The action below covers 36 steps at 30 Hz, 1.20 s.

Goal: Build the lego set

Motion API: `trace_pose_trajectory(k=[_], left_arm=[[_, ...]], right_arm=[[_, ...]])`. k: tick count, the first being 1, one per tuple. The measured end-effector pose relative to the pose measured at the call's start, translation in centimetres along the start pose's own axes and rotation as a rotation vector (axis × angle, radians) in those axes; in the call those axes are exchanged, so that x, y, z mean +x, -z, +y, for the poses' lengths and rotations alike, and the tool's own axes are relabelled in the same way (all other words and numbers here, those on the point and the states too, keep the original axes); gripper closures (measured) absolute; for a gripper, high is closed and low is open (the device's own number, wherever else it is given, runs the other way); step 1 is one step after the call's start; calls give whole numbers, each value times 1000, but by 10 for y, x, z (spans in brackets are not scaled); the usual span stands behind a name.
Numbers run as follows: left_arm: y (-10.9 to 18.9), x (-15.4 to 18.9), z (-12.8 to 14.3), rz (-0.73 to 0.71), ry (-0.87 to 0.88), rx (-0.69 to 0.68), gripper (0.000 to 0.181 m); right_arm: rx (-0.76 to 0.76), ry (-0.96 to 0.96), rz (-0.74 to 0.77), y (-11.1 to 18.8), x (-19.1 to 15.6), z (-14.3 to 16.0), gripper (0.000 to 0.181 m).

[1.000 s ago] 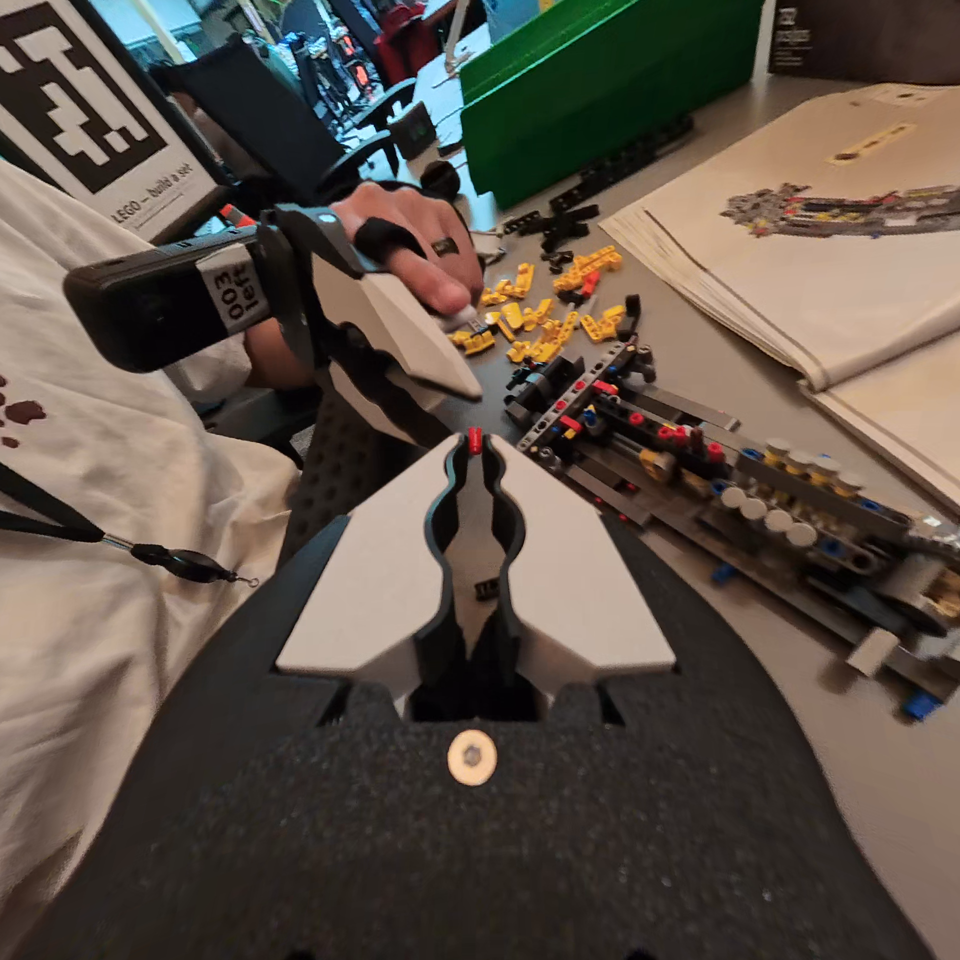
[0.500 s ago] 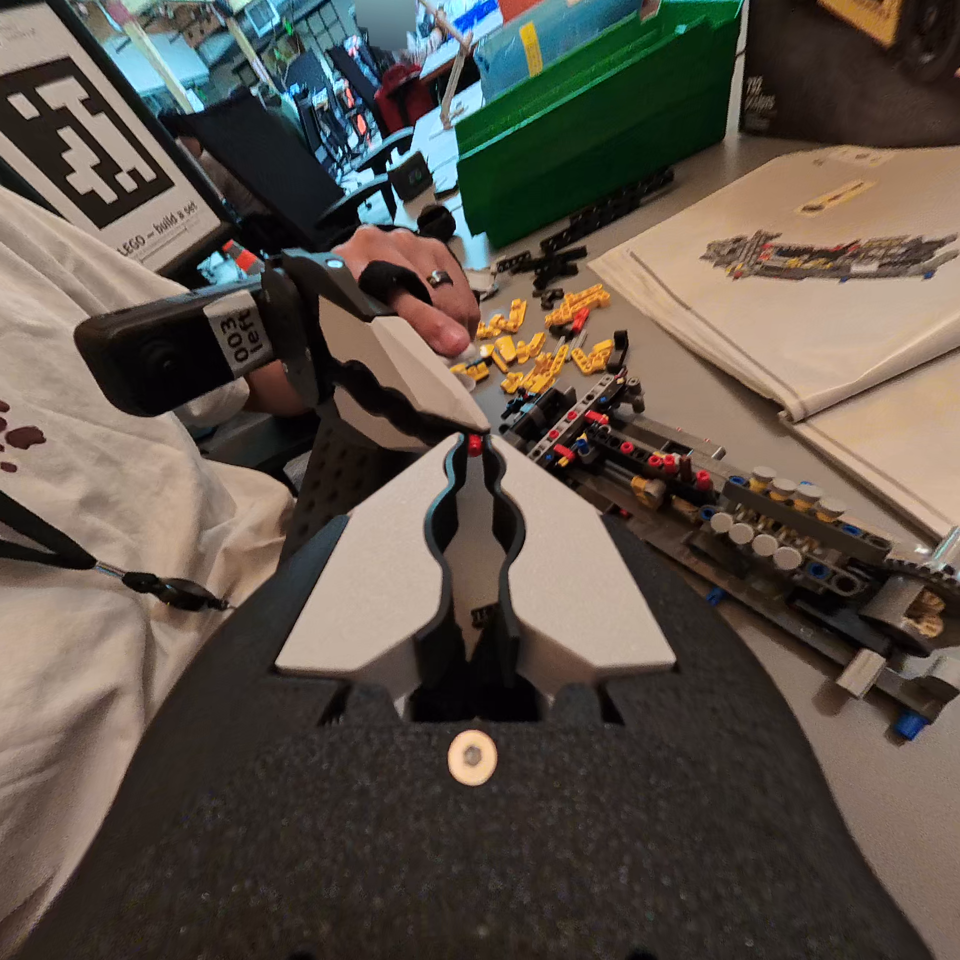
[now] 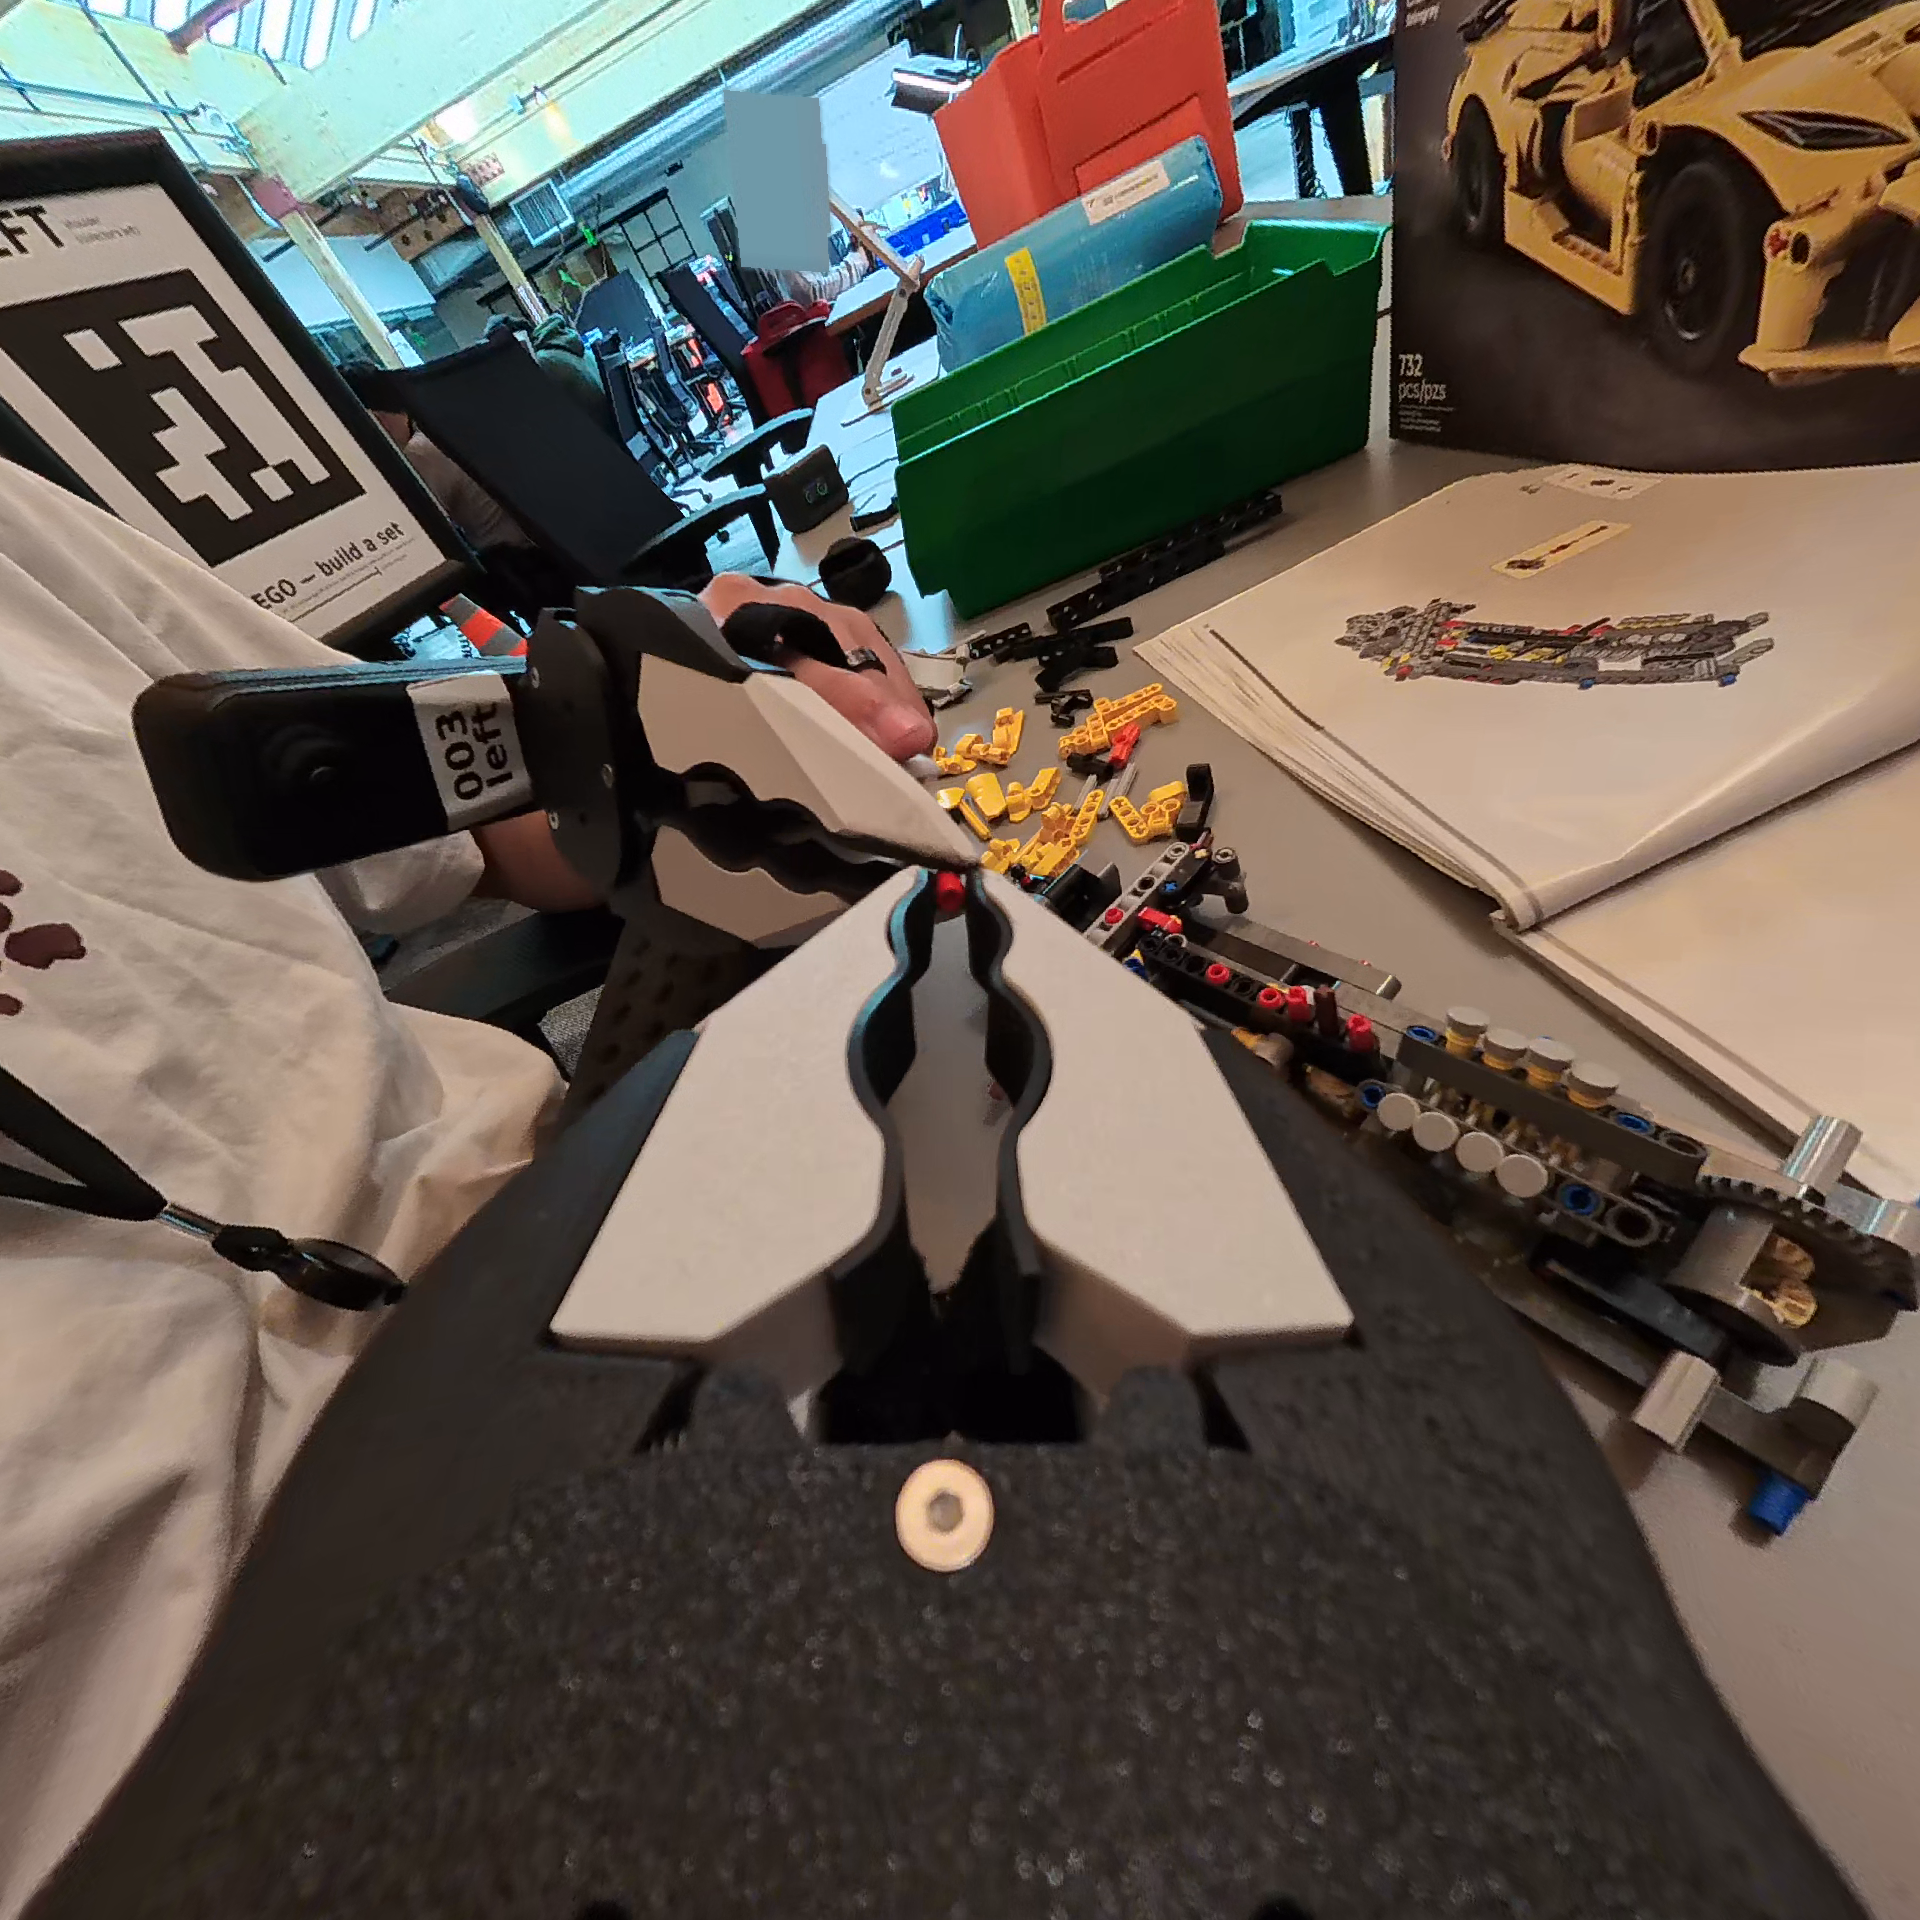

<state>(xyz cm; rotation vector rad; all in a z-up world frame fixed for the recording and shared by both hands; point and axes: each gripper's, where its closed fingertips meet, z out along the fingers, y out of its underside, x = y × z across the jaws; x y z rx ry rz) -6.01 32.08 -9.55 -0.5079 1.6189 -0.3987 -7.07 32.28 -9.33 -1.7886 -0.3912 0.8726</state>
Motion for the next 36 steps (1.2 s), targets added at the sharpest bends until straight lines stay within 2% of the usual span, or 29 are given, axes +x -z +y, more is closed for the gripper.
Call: trace_pose_trajectory(k=[13,19,26,28,30,32,34,36], left_arm=[[0,-5,-2,-23,18,4,179],[0,-6,-3,-76,-54,-11,179],[-1,-7,-6,-98,-47,-10,179],[-5,0,1,-50,3,-55,180],[-3,10,17,33,85,-156,167],[8,17,27,105,287,-247,164],[21,24,20,164,520,-251,162],[31,49,13,325,770,-310,155]], right_arm=[[32,-24,-13,1,-1,-5,177],[27,-97,-38,3,-2,-5,177],[13,-64,-26,6,-3,-6,177],[-22,-36,32,9,3,0,177],[-15,8,113,18,5,4,178],[-23,80,237,30,13,13,178],[-5,137,329,40,20,22,178],[13,147,386,48,26,25,178]])
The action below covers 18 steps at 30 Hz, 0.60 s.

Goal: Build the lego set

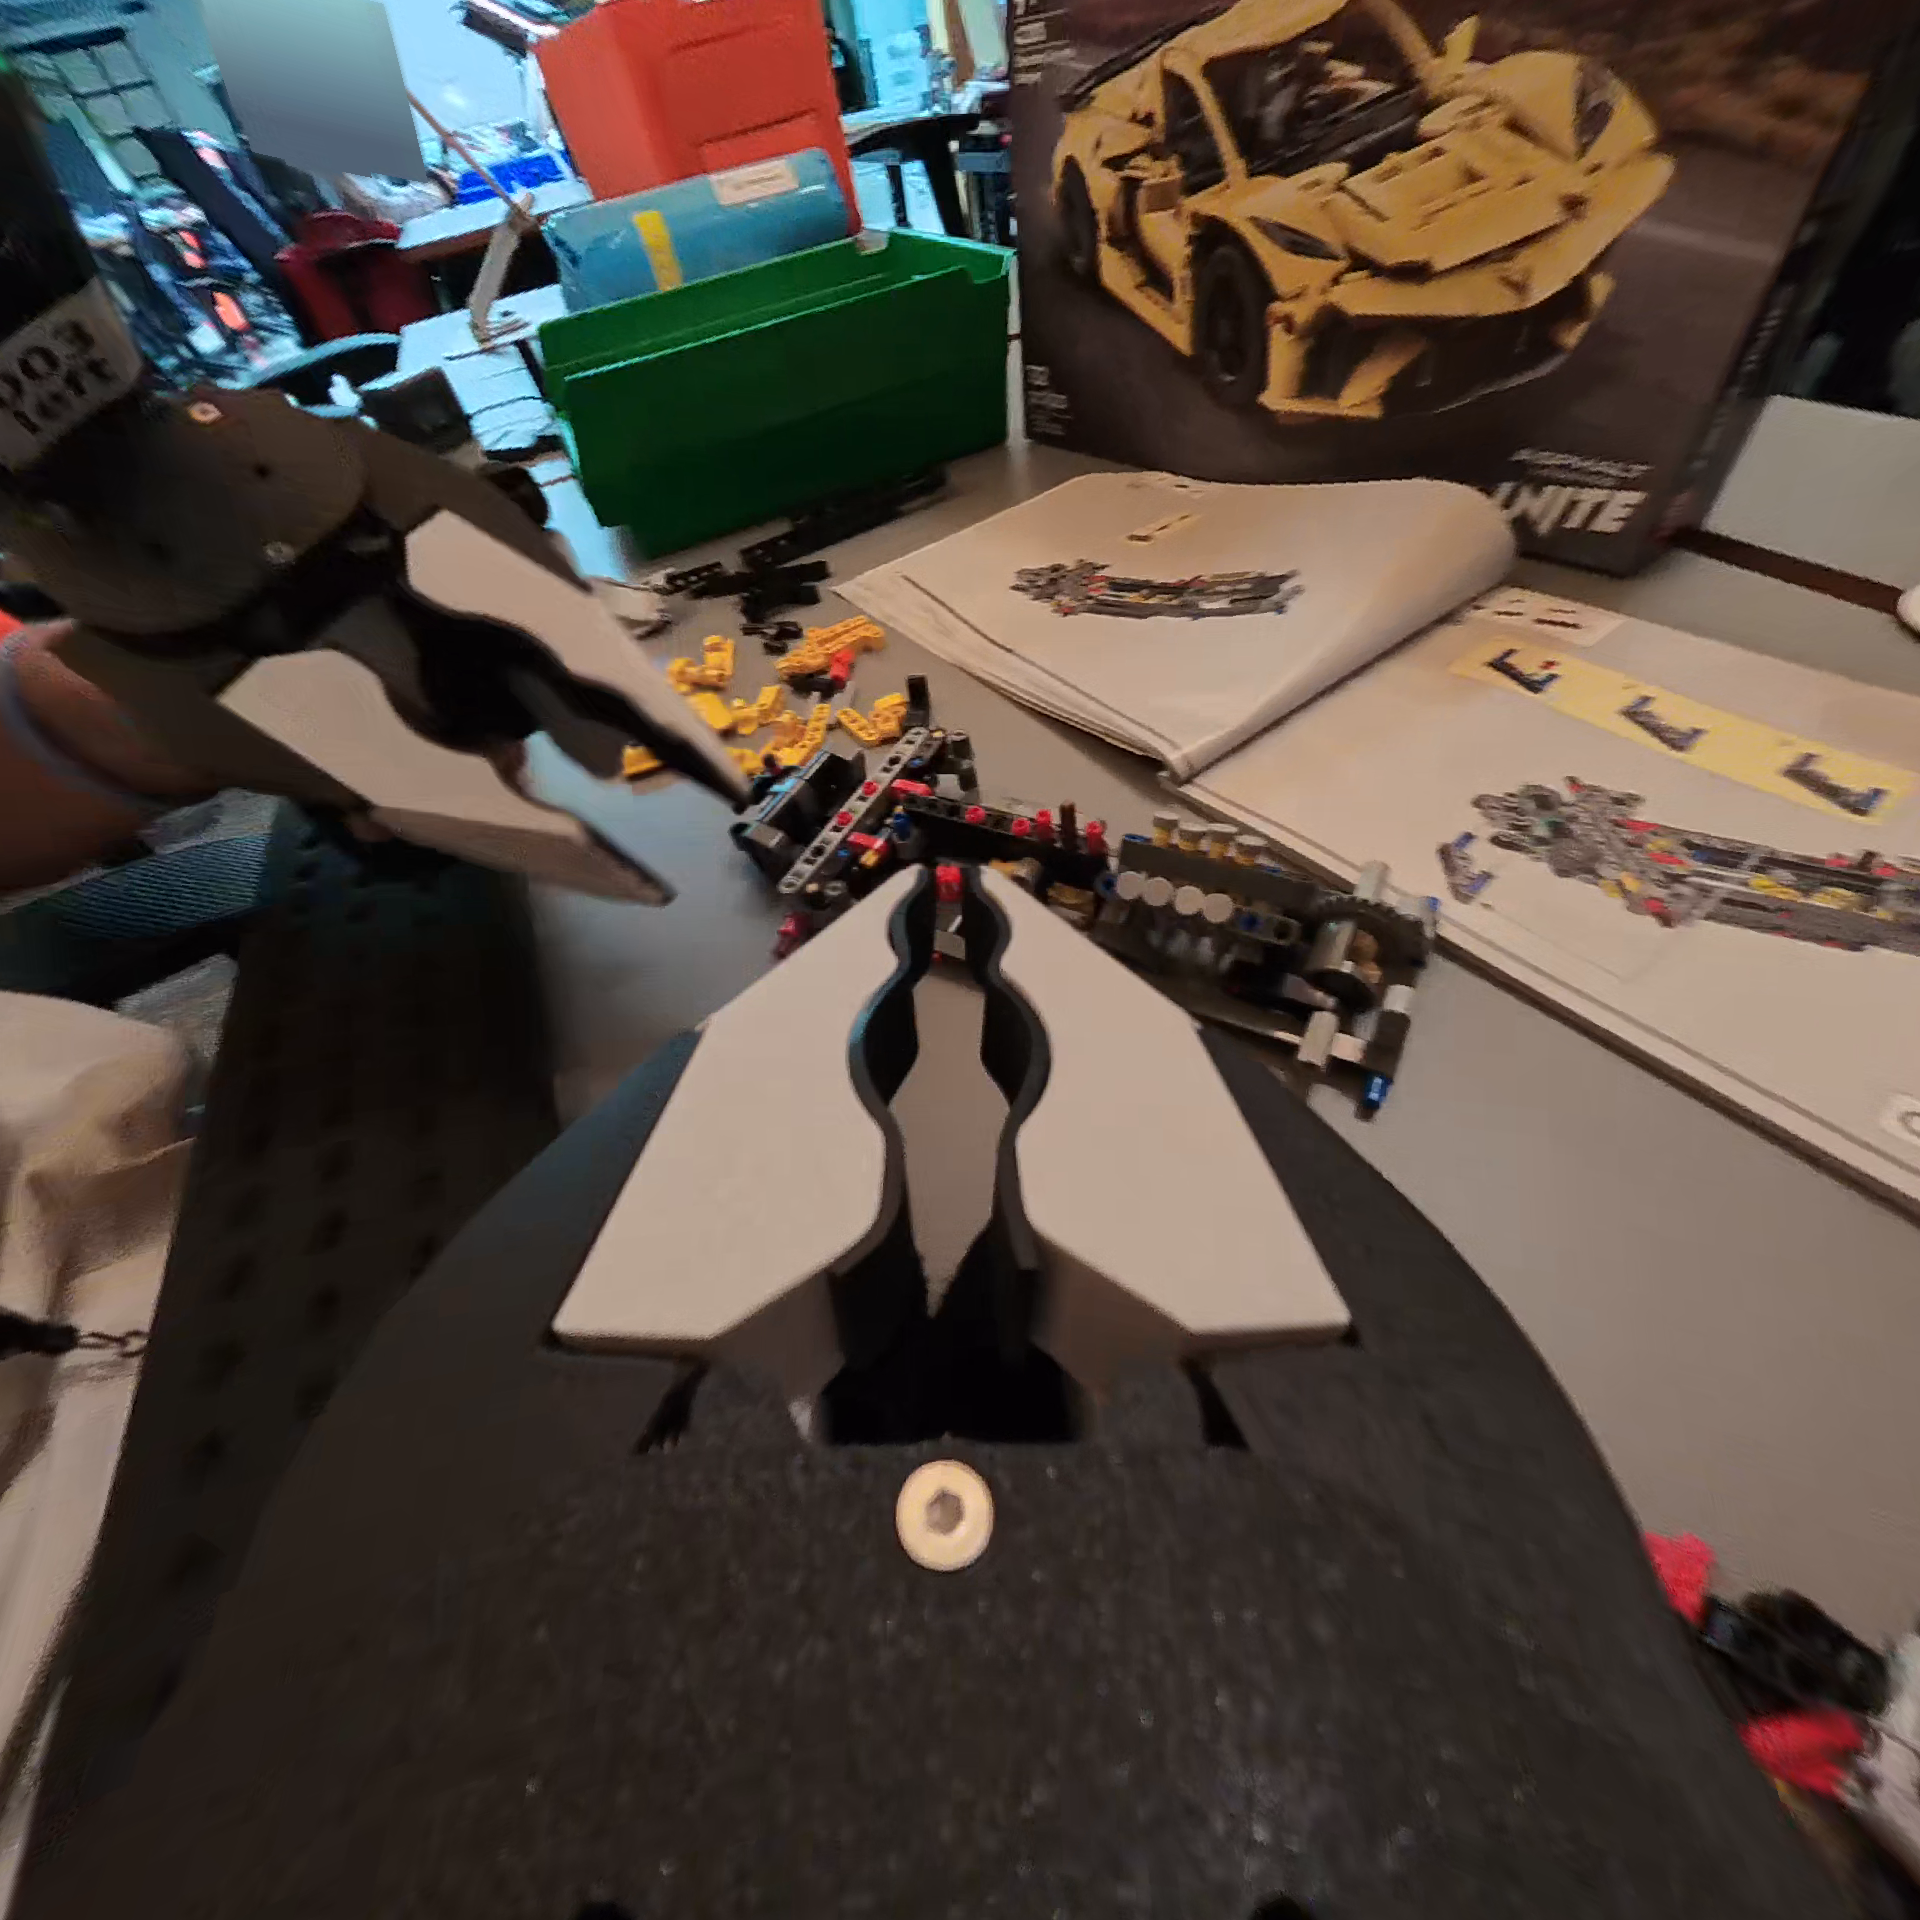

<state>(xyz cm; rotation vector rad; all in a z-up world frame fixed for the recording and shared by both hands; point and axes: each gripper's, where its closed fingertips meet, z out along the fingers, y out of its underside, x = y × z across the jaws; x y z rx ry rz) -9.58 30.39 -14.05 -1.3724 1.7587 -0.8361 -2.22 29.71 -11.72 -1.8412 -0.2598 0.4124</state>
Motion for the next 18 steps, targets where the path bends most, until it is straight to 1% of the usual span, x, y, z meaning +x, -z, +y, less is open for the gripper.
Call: trace_pose_trajectory(k=[3,4,6,8,9,11,13,14,15,16,18], left_arm=[[2,27,13,202,300,-82,147],[3,37,19,275,370,-126,142],[5,49,32,358,440,-233,138],[6,51,37,380,400,-271,129],[8,49,35,379,337,-250,133],[11,46,24,374,200,-149,142],[14,46,11,412,124,-46,136],[12,43,6,415,120,-4,134],[10,42,5,434,120,8,131],[6,42,7,457,114,-10,128],[-3,42,18,471,48,-103,126]], right_arm=[[88,35,51,6,9,-13,178],[82,11,55,7,12,-12,178],[61,-59,29,7,12,-10,178],[68,-84,17,9,12,-10,178],[67,-83,11,10,11,-9,178],[48,-92,1,10,11,-5,178],[42,-105,-1,10,13,-3,178],[47,-106,-3,10,14,-4,177],[54,-108,-2,11,15,-5,178],[62,-112,-4,13,15,-6,177],[79,-122,-11,15,16,-8,177]])
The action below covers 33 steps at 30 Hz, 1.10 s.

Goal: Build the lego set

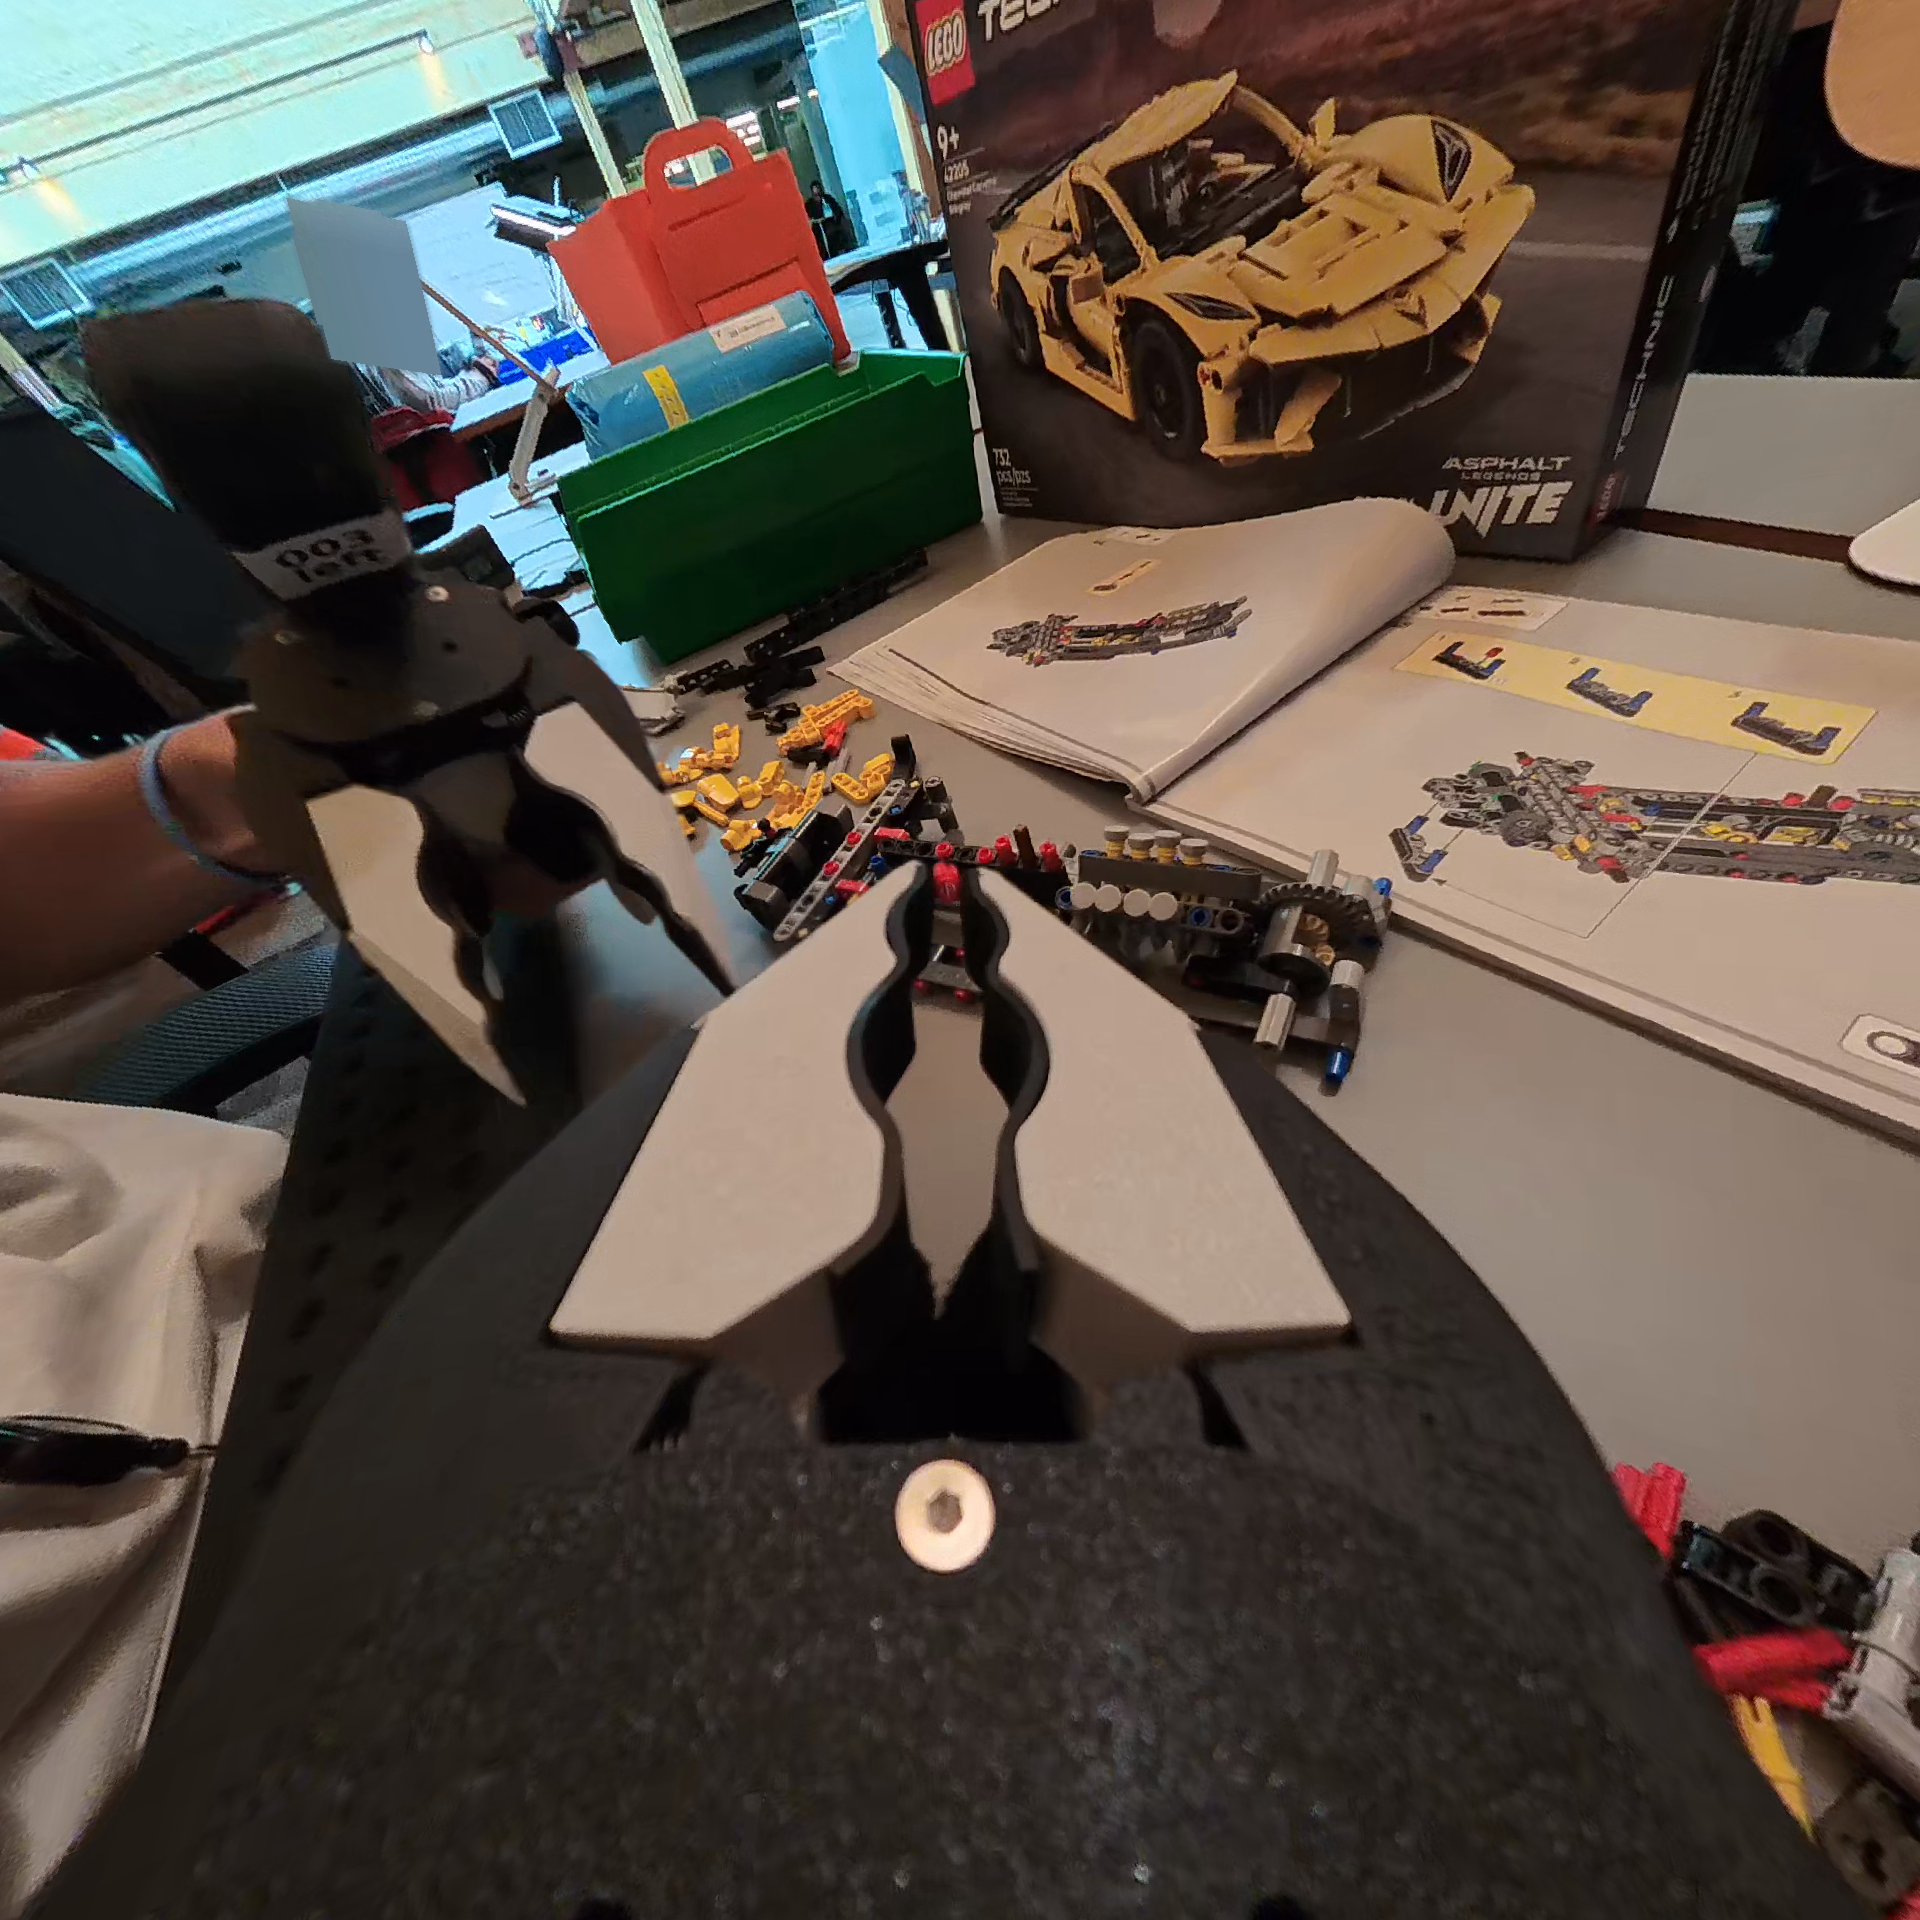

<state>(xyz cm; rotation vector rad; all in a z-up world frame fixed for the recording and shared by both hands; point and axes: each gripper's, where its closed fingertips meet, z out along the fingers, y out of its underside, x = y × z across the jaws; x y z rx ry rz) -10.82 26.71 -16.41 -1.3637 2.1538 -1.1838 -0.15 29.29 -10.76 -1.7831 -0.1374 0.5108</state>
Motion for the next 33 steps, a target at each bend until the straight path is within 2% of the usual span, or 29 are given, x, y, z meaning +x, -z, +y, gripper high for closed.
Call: trace_pose_trajectory(k=[5,9,12,15,19,21,22,24,26,27,29,31,33], left_arm=[[-19,-5,15,44,-227,-295,139],[-36,-17,14,45,-283,-399,139],[-45,-16,15,65,-262,-411,144],[-50,-20,14,21,-244,-380,159],[-47,-23,13,-37,-219,-336,160],[-41,-19,-5,-50,-210,-185,160],[-34,-17,-22,-61,-207,-62,160],[-9,-13,-62,-77,-184,246,160],[22,-11,-94,-47,-96,528,160],[37,-9,-106,9,-19,663,160],[58,-12,-119,174,215,848,160],[70,-16,-123,338,407,980,160],[73,-15,-123,449,526,1054,160]], right_arm=[[41,-18,-3,4,1,-7,178],[38,-31,13,5,5,-6,177],[48,-18,5,6,2,-7,178],[47,-12,-1,5,0,-7,178],[59,-24,-7,6,0,-9,179],[71,-41,-16,7,0,-11,177],[75,-56,-36,7,-2,-11,178],[92,-105,-115,8,-11,-13,178],[137,-190,-290,12,-33,-23,177],[161,-217,-349,14,-43,-30,178],[237,-80,-337,15,-60,-45,178],[350,84,-268,15,-74,-64,178],[341,166,-233,4,-85,-63,178]])
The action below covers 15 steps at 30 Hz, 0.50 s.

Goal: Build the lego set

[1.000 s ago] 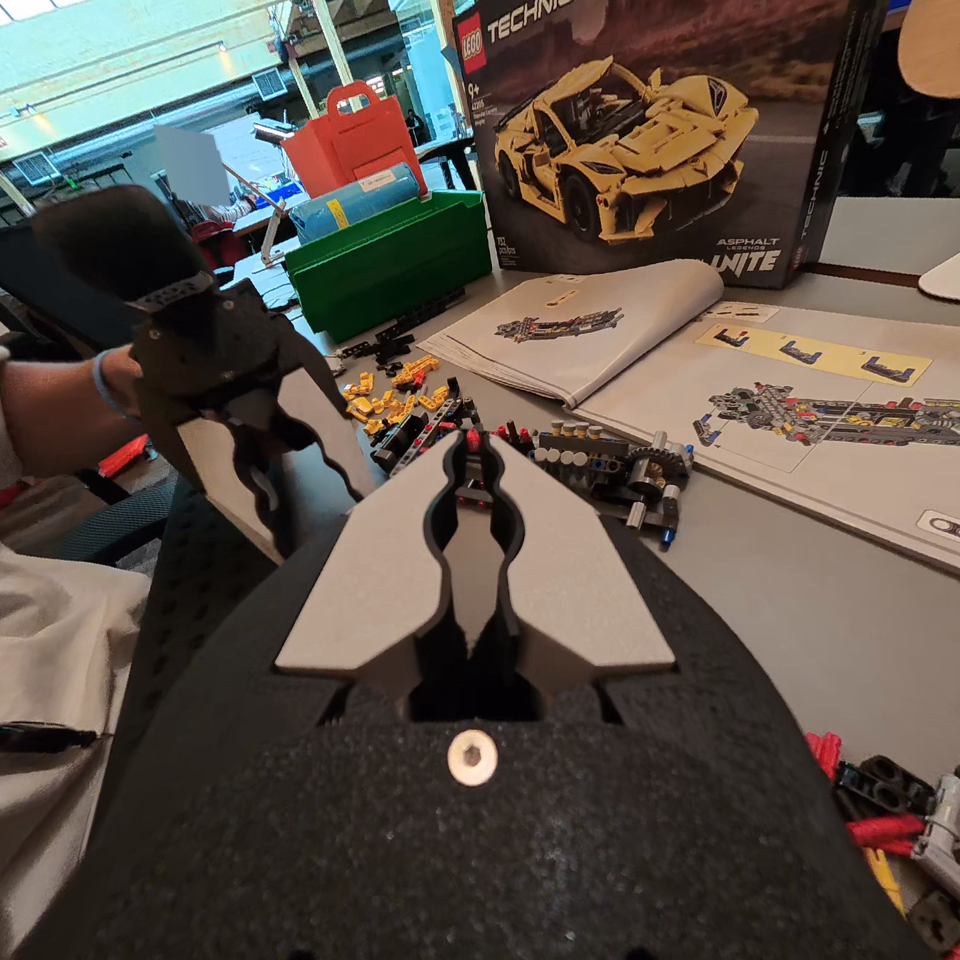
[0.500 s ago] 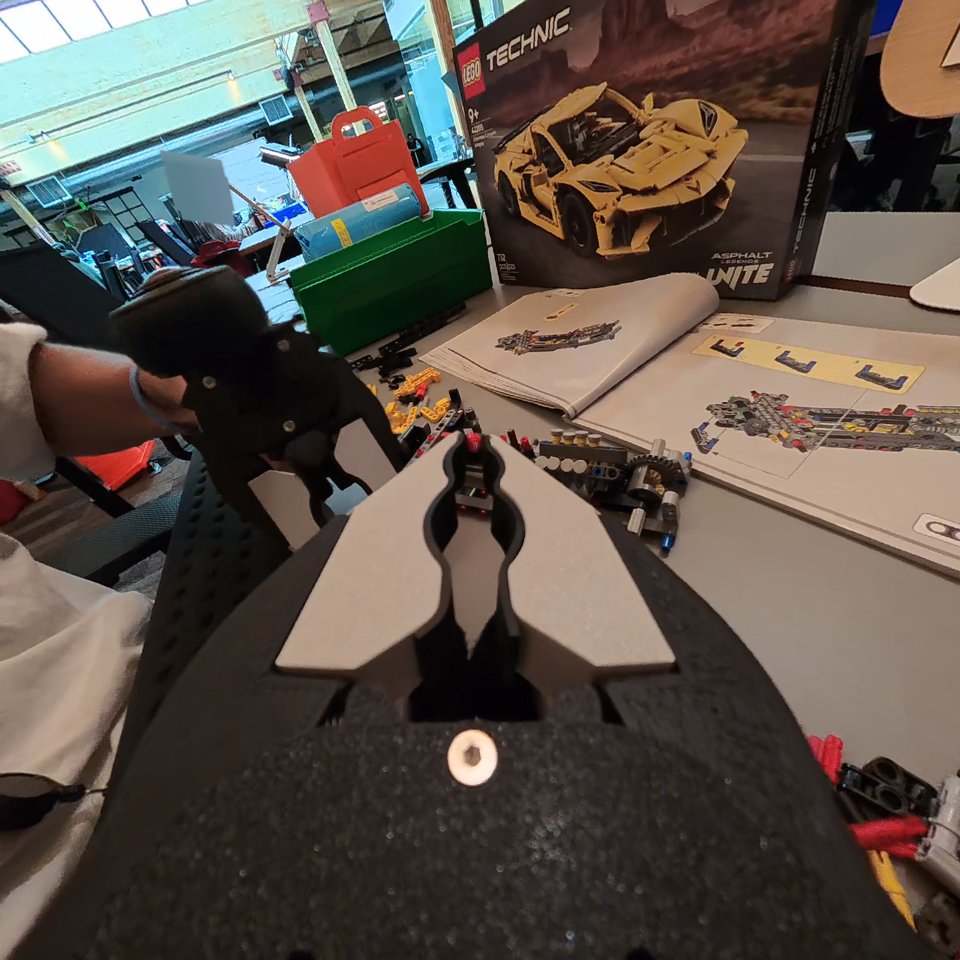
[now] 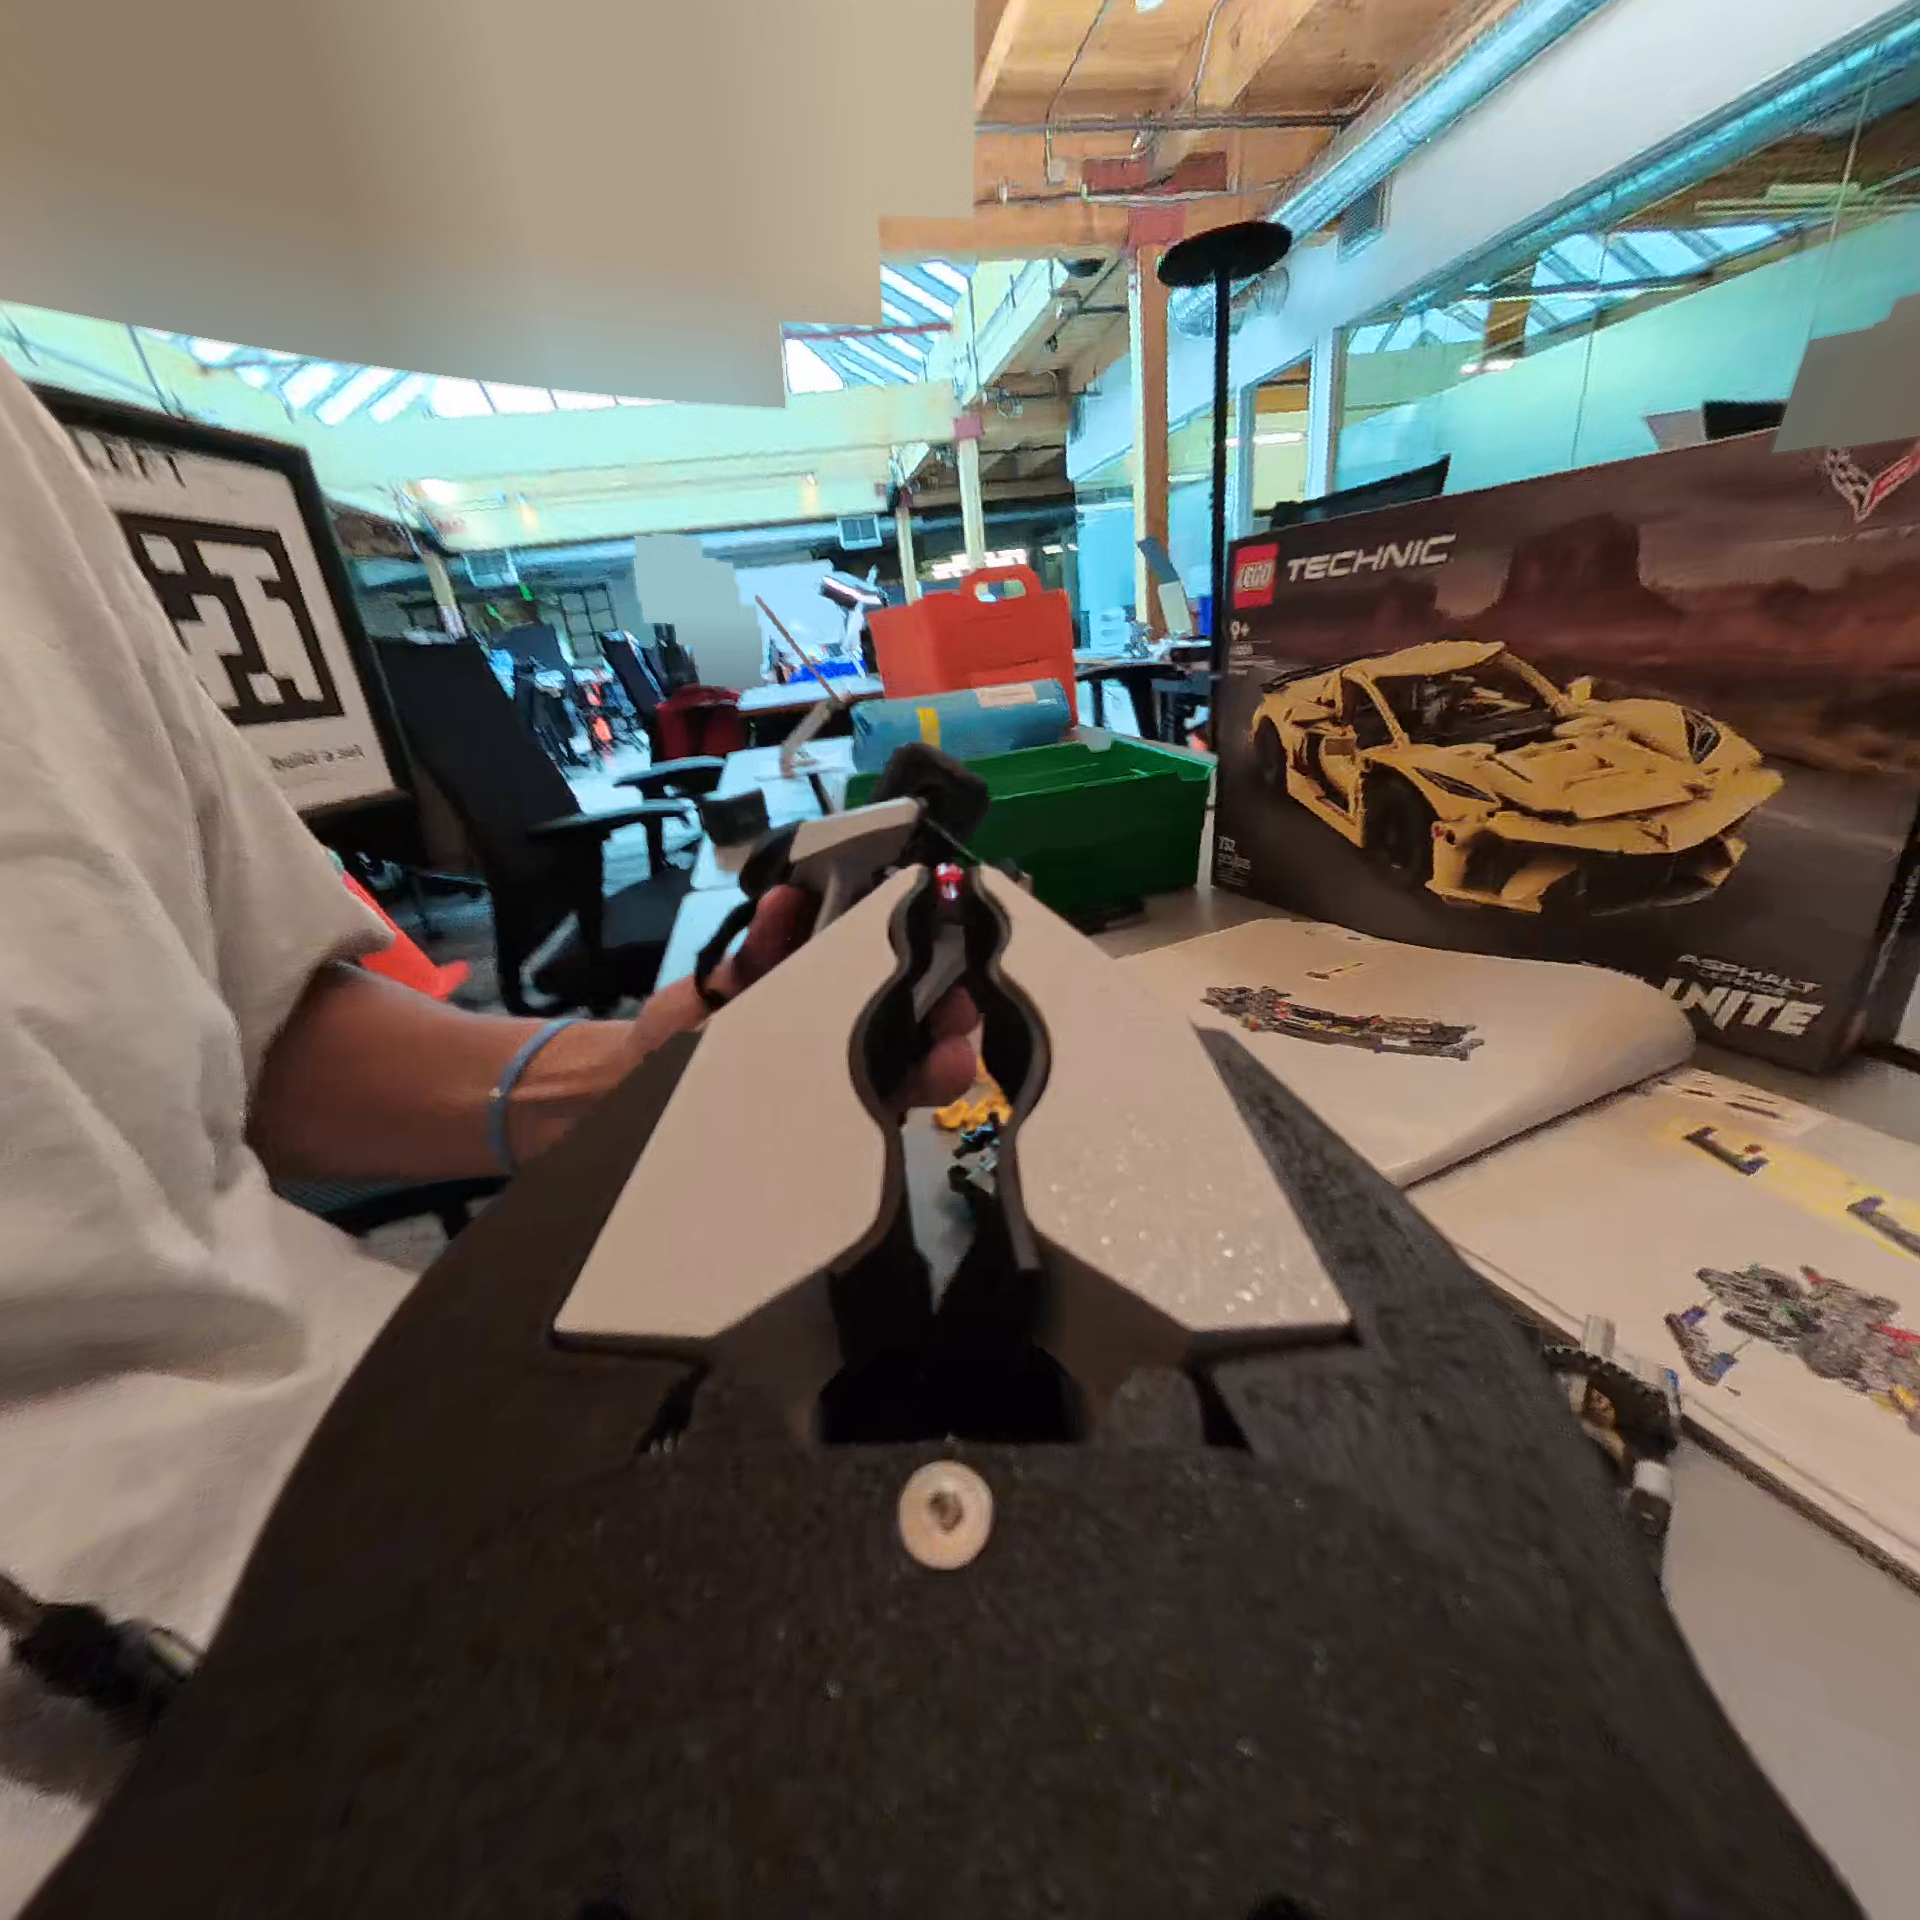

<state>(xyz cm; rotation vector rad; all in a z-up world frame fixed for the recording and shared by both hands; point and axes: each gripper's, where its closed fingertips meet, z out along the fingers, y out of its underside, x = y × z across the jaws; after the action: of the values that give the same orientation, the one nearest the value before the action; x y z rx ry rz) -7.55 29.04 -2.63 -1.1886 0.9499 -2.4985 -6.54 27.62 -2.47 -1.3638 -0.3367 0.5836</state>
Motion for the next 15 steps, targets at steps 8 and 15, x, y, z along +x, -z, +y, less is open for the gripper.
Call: trace_pose_trajectory(k=[8,15], left_arm=[[-2,-12,9,56,299,86,162],[0,-20,14,44,341,80,155]], right_arm=[[-114,185,117,-10,4,23,178],[-155,199,145,-7,11,30,178]])
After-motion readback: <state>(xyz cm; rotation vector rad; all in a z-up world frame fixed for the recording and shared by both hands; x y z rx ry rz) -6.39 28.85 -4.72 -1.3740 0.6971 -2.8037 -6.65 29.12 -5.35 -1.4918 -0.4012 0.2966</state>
